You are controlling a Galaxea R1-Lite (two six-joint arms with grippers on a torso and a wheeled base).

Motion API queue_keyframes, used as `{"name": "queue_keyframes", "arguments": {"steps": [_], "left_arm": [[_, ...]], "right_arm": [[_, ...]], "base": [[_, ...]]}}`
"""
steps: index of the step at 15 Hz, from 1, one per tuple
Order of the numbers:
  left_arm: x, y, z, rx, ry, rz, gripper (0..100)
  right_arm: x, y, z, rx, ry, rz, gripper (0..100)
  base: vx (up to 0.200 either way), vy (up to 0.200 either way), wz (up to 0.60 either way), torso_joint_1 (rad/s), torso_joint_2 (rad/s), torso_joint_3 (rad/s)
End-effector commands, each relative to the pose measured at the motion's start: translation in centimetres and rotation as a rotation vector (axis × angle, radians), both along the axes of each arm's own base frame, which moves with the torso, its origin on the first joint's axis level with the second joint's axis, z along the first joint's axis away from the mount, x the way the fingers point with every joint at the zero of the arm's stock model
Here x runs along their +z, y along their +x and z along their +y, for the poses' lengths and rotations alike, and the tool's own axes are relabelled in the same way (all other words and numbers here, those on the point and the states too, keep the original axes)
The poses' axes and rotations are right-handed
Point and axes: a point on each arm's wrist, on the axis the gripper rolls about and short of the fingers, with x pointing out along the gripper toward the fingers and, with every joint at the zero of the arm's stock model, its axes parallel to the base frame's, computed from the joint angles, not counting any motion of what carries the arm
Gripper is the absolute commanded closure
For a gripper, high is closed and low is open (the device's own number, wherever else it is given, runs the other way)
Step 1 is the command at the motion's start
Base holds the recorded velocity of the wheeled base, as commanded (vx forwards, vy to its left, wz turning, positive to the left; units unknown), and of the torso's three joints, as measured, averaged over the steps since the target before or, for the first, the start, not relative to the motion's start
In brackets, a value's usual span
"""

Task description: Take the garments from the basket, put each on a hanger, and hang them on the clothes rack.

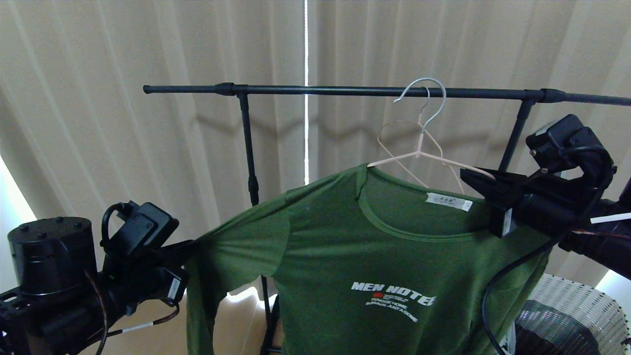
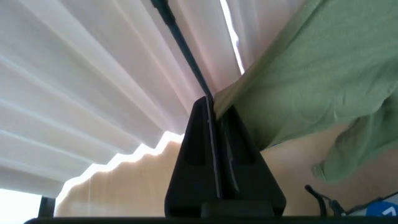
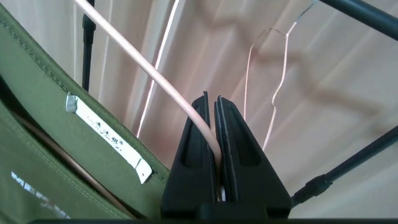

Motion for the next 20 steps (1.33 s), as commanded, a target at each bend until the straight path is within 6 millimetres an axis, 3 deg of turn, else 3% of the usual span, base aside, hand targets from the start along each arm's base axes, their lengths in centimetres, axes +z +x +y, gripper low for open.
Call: {"name": "queue_keyframes", "arguments": {"steps": [1,3,4,9,12,15,20], "left_arm": [[0.4,-0.4,-0.2,-0.013,-0.006,-0.017,100],[0.6,-0.7,-0.2,-0.019,-0.01,-0.029,100],[0.9,-0.8,-0.2,-0.021,-0.013,-0.041,0],[0.8,-1.0,-0.4,-0.032,-0.018,-0.037,0],[1.8,-2.5,-0.2,-0.061,-0.049,-0.105,0],[4.2,-5.3,0.8,-0.053,-0.15,-0.224,0],[4.1,-8.4,2.0,-0.031,-0.188,-0.233,0]], "right_arm": [[-0.1,0.0,0.0,0.001,-0.001,0.002,100],[-0.2,0.0,0.0,0.001,-0.004,0.008,100],[-0.3,0.0,0.0,0.001,-0.004,0.009,100],[-0.2,0.0,0.1,0.002,-0.004,0.008,100],[-0.6,-0.3,-0.1,-0.003,-0.016,0.029,100],[-0.7,-1.2,-0.6,-0.061,-0.056,0.104,100],[-0.9,-1.7,-1.3,-0.211,-0.115,0.168,100]], "base": [[0.0,0.0,0.0,0.0,0.0,0.0],[0.0,0.0,0.0,0.0,0.0,0.0],[0.0,0.0,0.0,0.0,0.0,0.0],[0.0,0.0,0.0,0.0,0.0,0.0],[0.0,0.0,0.0,0.0,0.0,0.0],[0.0,0.0,0.0,0.0,0.0,0.0],[0.0,0.0,0.0,0.0,0.0,0.0]]}}
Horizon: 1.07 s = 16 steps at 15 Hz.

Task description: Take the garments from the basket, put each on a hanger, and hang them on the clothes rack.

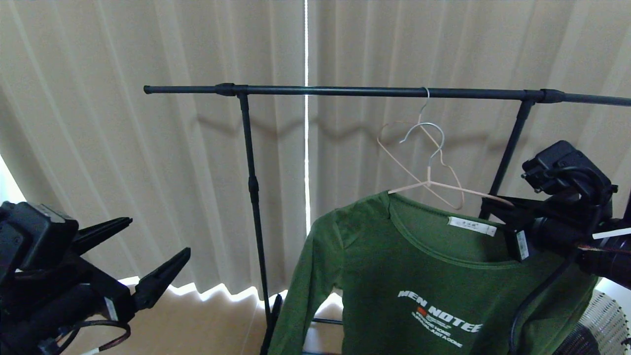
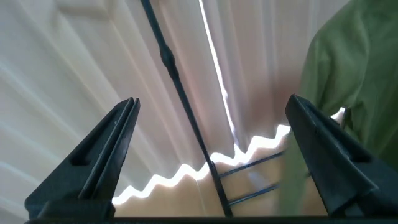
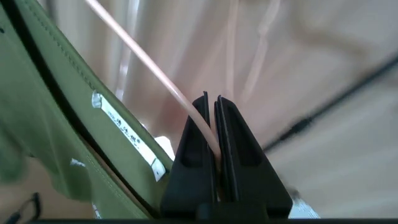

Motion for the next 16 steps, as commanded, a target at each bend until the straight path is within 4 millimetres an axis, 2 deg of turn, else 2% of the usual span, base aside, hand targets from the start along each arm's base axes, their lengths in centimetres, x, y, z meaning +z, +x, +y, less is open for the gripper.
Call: {"name": "queue_keyframes", "arguments": {"steps": [1,3,6,11,16], "left_arm": [[-0.2,-2.3,0.8,0.005,-0.009,-0.013,0],[-0.8,-2.8,0.9,0.003,-0.039,0.009,0],[0.3,-2.3,0.8,0.006,-0.088,-0.014,0],[0.3,-2.3,0.8,0.003,-0.091,-0.008,0],[0.1,-2.2,0.7,0.005,-0.088,0.001,0]], "right_arm": [[0.5,0.0,-0.5,-0.047,-0.008,-0.005,100],[1.1,0.4,-0.5,-0.053,-0.006,-0.011,100],[1.1,0.7,-0.6,-0.069,-0.004,-0.012,100],[1.2,0.9,-0.8,-0.097,-0.003,-0.018,100],[1.0,1.1,-0.9,-0.104,0.008,-0.012,100]], "base": [[0.0,0.0,0.0,0.0,0.0,0.0],[0.0,0.0,0.0,0.0,0.0,0.0],[0.0,0.0,0.0,0.0,0.0,0.0],[0.0,0.0,0.0,0.0,0.0,0.0],[0.2,0.0,0.0,0.0,0.0,0.006]]}}
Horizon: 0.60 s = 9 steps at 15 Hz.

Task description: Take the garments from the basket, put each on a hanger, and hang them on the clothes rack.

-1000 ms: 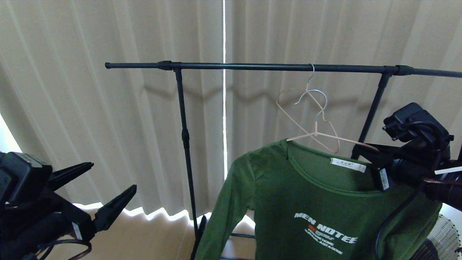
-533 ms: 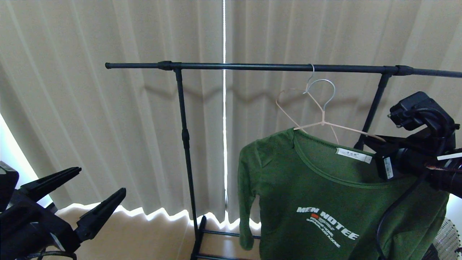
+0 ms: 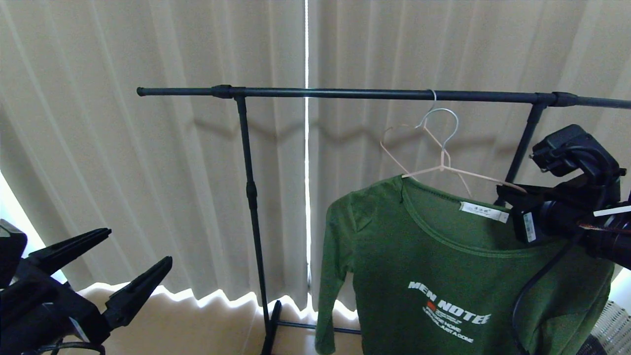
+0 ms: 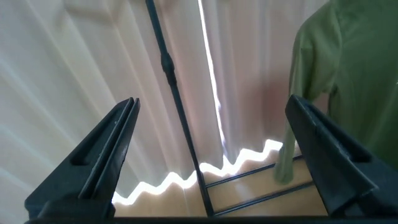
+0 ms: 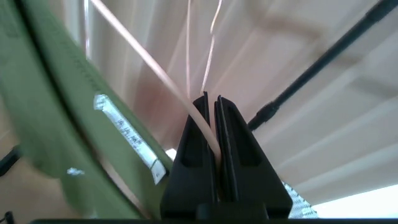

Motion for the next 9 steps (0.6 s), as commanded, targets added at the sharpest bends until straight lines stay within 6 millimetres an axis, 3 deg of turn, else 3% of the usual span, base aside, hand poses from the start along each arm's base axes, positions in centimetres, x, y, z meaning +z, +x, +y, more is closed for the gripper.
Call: {"name": "queue_keyframes", "arguments": {"steps": [1,9], "left_arm": [[-0.08,0.08,-0.03,-0.001,0.001,0.004,0],[-0.38,0.16,-0.07,-0.001,0.008,0.02,0]], "right_arm": [[-0.1,0.18,0.07,-0.003,0.009,0.003,100],[-0.08,0.63,0.34,-0.013,0.058,0.009,100]], "base": [[0.2,0.0,0.0,0.007,0.01,0.002],[0.2,0.0,0.0,0.002,0.0,0.003]]}}
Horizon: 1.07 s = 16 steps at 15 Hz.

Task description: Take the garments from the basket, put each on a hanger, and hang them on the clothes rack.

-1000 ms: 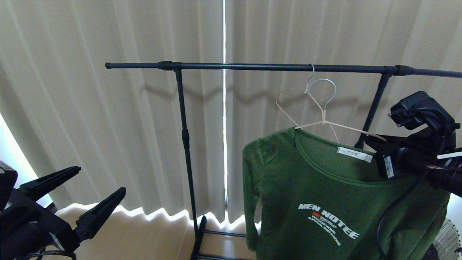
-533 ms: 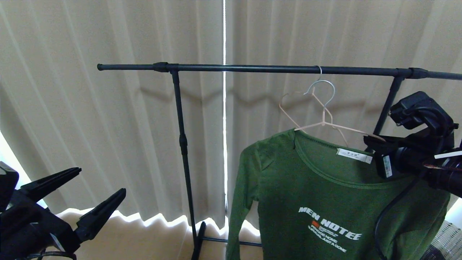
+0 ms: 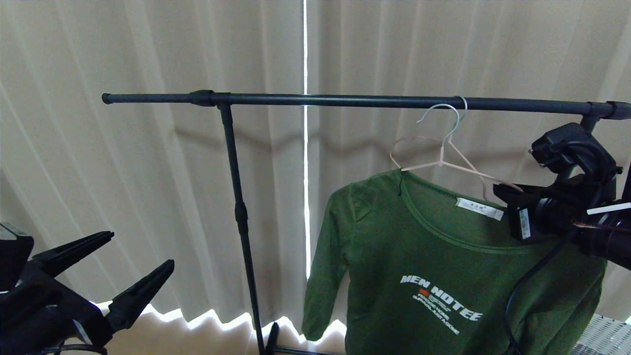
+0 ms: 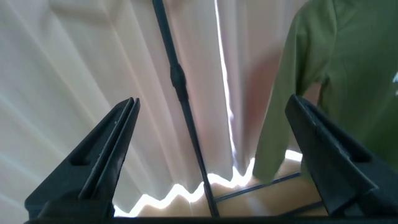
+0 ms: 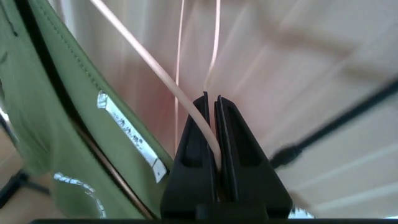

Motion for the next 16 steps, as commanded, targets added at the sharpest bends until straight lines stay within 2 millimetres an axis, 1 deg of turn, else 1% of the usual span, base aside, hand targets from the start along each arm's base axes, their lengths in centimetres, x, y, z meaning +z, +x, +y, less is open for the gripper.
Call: {"name": "queue_keyframes", "arguments": {"steps": [1,2,6,8,9,10,12,13,14,15,16], "left_arm": [[-0.3,0.0,0.0,-0.002,0.007,0.011,0],[-0.3,0.0,0.0,-0.004,0.007,0.012,0],[-0.4,0.0,0.0,-0.002,0.008,0.019,0],[-0.5,0.1,-0.1,-0.002,0.009,0.023,0],[-0.6,0.1,-0.1,-0.002,0.011,0.029,0],[-0.8,0.3,-0.1,-0.002,0.015,0.041,0],[-0.9,0.4,-0.2,-0.002,0.018,0.049,0],[-1.0,0.4,-0.2,-0.002,0.019,0.054,0],[-1.2,0.5,-0.2,-0.002,0.023,0.067,0],[-1.3,0.6,-0.2,-0.002,0.025,0.071,0],[-1.5,0.7,-0.2,-0.002,0.03,0.083,0]], "right_arm": [[0.2,0.5,0.2,-0.001,0.001,-0.004,100],[0.4,0.6,0.2,-0.001,0.004,-0.012,100],[1.0,2.7,0.9,-0.038,-0.002,-0.026,100],[2.0,3.2,1.1,-0.039,0.007,-0.057,100],[2.3,3.9,1.4,-0.045,0.007,-0.066,100],[2.5,5.0,1.7,-0.073,0.001,-0.073,100],[2.2,6.8,2.3,-0.108,-0.011,-0.069,100],[2.1,7.4,2.6,-0.111,-0.013,-0.066,100],[2.1,7.9,3.3,-0.097,-0.013,-0.067,100],[2.1,8.1,3.6,-0.097,-0.015,-0.066,100],[1.6,9.1,4.0,-0.132,-0.033,-0.057,100]], "base": [[0.0,0.0,0.0,0.0,0.0,0.0],[0.0,0.0,0.0,0.0,0.0,0.0],[0.0,0.0,0.0,0.0,0.0,0.0],[0.0,0.0,0.0,0.0,0.0,0.0],[0.0,0.0,0.0,0.0,0.0,0.0],[0.0,0.0,0.0,0.0,0.0,0.0],[0.0,0.0,0.0,0.0,0.0,0.0],[0.0,0.0,0.0,0.0,0.0,0.0],[0.0,0.0,0.0,0.0,0.0,0.0],[0.0,0.0,0.0,0.0,0.0,0.0],[0.0,0.0,0.0,0.0,0.0,0.0]]}}
